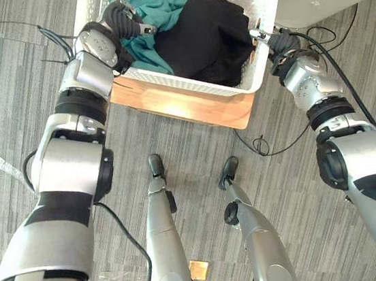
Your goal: Pick up the laundry basket with both hands and put the clothes into the washing machine.
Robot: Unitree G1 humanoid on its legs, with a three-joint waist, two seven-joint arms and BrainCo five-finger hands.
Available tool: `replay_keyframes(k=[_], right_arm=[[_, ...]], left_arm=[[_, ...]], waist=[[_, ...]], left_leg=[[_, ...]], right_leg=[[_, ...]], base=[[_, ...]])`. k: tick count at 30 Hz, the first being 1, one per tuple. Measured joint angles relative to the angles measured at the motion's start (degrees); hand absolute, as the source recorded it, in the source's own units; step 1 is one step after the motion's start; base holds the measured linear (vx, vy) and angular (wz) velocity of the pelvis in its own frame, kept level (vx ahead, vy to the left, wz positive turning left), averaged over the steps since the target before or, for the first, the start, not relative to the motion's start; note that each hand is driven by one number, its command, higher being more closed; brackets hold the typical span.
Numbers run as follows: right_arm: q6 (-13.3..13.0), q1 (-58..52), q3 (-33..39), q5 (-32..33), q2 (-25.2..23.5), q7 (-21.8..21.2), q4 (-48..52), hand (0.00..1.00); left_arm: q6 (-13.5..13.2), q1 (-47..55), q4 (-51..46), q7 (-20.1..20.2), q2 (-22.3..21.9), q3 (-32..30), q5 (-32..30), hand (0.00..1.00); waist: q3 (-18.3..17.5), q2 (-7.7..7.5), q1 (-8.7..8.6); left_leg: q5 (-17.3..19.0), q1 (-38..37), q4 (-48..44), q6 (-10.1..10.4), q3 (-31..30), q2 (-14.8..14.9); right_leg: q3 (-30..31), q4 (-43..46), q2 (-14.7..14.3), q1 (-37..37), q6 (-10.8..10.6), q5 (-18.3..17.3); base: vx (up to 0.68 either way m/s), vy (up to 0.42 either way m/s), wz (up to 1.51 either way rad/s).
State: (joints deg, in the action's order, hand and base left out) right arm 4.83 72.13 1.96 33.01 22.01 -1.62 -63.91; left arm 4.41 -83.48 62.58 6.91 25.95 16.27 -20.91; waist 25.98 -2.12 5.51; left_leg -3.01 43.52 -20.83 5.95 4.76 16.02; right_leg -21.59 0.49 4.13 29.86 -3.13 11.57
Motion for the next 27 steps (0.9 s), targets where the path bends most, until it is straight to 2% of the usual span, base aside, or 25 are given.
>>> replay_keyframes(k=[5,8,9,12,16,18,21,23,27], right_arm=[[-1.0,-0.6,0.7,-0.6,0.1,0.5,0.7,1.00],[-1.3,-3.9,3.9,-1.2,0.7,1.4,5.2,1.00],[-1.5,-4.8,4.5,-1.2,0.9,1.5,6.0,1.00],[-2.1,-7.9,5.5,-1.7,1.4,1.8,8.7,1.00],[-2.4,-10.7,6.5,-1.8,1.4,1.9,10.2,1.00],[-3.5,-11.8,6.7,-2.0,1.0,2.6,10.9,1.00],[-4.7,-13.6,7.2,-2.0,0.9,2.8,11.5,1.00],[-5.0,-16.4,8.0,-2.0,0.9,3.3,13.0,1.00],[-5.3,-22.3,10.3,-1.9,1.0,4.0,16.7,1.00]], left_arm=[[0.0,0.0,-2.4,-3.5,0.2,2.3,1.1,1.00],[0.0,0.0,-8.0,-5.1,0.6,2.4,2.6,1.00],[0.0,0.0,-9.7,-5.8,1.1,3.1,2.9,0.00],[0.2,0.1,-12.9,-7.6,2.1,3.7,3.0,0.00],[1.2,1.9,-17.6,-11.9,1.9,2.3,3.0,0.00],[1.3,2.1,-18.2,-15.3,1.3,-1.3,2.9,0.00],[1.4,2.8,-19.7,-18.5,1.7,-5.3,2.8,0.00],[1.4,5.5,-24.2,-20.7,3.9,-8.2,2.8,0.00],[1.6,14.0,-33.3,-21.5,9.1,-14.9,2.9,0.00]], waist=[[0.0,0.01,0.27],[0.0,0.05,1.34],[0.0,0.08,1.58],[0.1,0.14,1.54],[0.1,0.14,1.48],[0.1,0.14,1.25],[0.1,0.14,1.37],[0.1,0.14,1.51],[0.1,0.13,1.57]], left_leg=[[0.0,0.0,0.2,0.0,-0.1,-0.2],[0.0,-0.1,0.4,0.0,-0.2,-0.4],[-0.1,-0.2,0.5,0.0,-0.2,-0.4],[-0.9,-1.4,2.6,0.1,-0.2,-1.4],[-2.9,-4.4,6.9,0.1,0.2,-2.8],[-4.0,-5.5,9.1,0.2,0.1,-3.3],[-4.9,-6.5,10.8,0.3,0.1,-3.4],[-5.4,-7.9,12.3,0.5,-0.3,-3.9],[-5.5,-9.1,13.0,0.5,-0.7,-4.3]], right_leg=[[-0.2,-0.1,0.1,0.0,0.0,0.0],[-0.3,-0.1,0.2,-0.1,0.0,0.0],[-0.4,-0.1,0.3,-0.1,0.0,0.0],[-0.6,-0.8,0.8,-1.1,0.0,0.0],[-0.7,-0.9,1.8,-2.2,0.0,-0.1],[-1.1,-1.2,2.1,-2.7,0.0,-0.1],[-1.3,-1.3,2.1,-3.0,0.0,-0.1],[-1.8,-1.9,2.0,-4.3,0.0,-0.1],[-2.0,-2.0,2.3,-5.5,-0.2,-0.6]], base=[[0.01,-0.001,0.01],[0.01,-0.001,0.01],[0.03,-0.001,0.04],[0.03,-0.001,0.17],[0.04,-0.001,0.14],[0.02,-0.010,0.14],[0.01,-0.021,0.07],[0.02,-0.022,0.12],[0.01,-0.003,0.10]])
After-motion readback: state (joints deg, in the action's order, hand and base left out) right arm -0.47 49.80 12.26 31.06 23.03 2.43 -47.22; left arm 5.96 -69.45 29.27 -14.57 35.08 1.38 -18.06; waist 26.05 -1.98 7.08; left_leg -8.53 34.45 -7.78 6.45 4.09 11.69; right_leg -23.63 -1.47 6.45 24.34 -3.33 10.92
